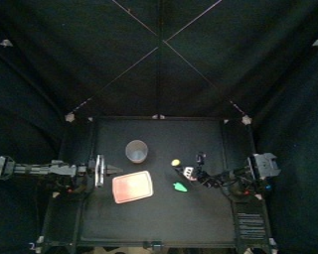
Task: Pick the chip then place it in the grey bowl
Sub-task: Pick the chip
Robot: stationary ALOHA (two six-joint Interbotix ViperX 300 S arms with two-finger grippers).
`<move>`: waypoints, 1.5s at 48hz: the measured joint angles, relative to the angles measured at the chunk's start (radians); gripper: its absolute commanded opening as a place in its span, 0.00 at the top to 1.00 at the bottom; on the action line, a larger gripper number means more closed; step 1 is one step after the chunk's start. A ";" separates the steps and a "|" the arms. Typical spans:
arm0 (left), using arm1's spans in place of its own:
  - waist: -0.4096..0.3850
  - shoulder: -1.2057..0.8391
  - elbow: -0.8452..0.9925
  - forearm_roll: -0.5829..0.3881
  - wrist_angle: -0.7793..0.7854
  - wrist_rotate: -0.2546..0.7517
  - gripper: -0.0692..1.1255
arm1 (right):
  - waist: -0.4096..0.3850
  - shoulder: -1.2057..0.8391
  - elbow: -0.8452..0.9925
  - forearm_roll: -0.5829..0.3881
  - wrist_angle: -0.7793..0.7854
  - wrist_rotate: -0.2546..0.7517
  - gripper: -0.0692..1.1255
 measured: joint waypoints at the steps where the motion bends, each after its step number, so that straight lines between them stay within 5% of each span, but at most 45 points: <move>1: 0.000 0.000 0.002 0.000 0.000 0.000 0.94 | -0.005 0.006 -0.008 0.008 0.005 0.000 0.06; 20: 0.002 0.002 0.023 0.000 0.000 0.000 0.94 | -0.051 0.087 -0.069 0.137 0.026 -0.008 0.06; 66: -0.005 0.000 0.037 0.000 0.003 -0.002 0.94 | -0.092 0.161 -0.112 0.141 0.028 -0.012 0.07; 72: -0.006 0.002 0.037 0.000 0.003 -0.003 0.94 | -0.092 0.163 -0.110 0.141 0.034 -0.012 0.13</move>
